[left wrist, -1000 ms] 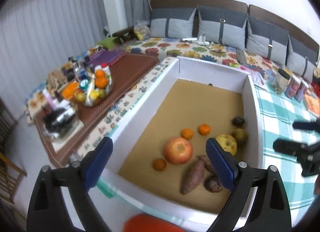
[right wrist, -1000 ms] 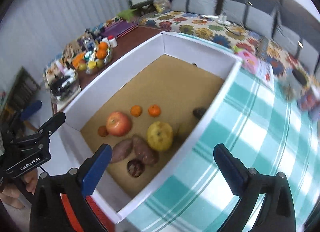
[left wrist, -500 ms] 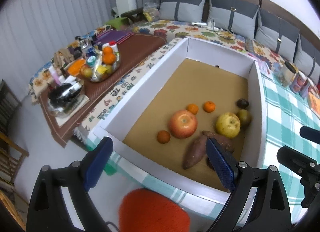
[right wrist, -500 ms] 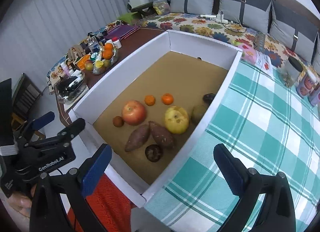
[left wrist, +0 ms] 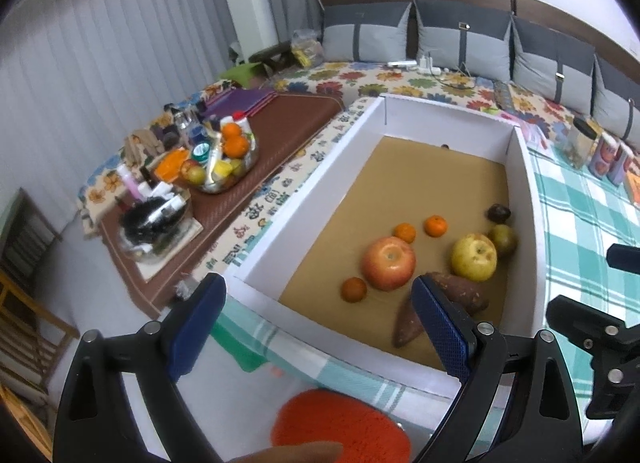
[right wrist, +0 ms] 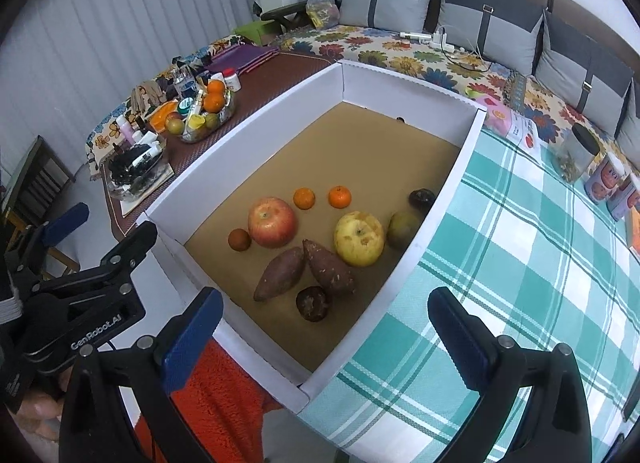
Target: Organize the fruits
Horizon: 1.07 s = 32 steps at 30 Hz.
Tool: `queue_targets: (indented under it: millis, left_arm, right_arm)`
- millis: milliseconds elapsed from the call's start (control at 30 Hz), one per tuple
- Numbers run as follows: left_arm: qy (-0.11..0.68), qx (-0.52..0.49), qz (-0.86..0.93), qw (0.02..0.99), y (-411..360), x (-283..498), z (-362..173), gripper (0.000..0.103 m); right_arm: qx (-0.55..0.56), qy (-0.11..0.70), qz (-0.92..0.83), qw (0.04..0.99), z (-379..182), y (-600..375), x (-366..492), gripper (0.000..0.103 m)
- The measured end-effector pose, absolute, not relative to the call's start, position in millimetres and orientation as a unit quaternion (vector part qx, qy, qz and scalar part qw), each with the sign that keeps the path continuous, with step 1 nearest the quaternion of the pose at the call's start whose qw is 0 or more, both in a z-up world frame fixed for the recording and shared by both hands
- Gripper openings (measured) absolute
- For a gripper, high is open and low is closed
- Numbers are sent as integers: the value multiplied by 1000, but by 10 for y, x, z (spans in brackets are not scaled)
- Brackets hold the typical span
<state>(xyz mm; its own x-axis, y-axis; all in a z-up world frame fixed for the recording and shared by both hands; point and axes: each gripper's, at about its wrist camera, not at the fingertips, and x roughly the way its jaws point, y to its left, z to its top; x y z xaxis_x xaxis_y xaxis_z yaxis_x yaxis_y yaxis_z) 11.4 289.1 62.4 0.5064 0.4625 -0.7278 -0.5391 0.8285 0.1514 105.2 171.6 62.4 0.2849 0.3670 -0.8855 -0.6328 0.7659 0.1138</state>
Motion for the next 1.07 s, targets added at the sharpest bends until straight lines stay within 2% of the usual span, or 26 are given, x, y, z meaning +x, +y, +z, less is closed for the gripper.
queue_targets:
  millis: [367, 1067]
  left_arm:
    - [440, -104, 255, 855, 3079, 148, 527, 95]
    - [449, -127, 245, 850, 3163, 209, 423, 95]
  right_arm:
    - [-156, 505, 297, 796, 610, 1841, 1041, 102]
    - [-161, 512, 296, 790, 489, 1927, 1088, 102]
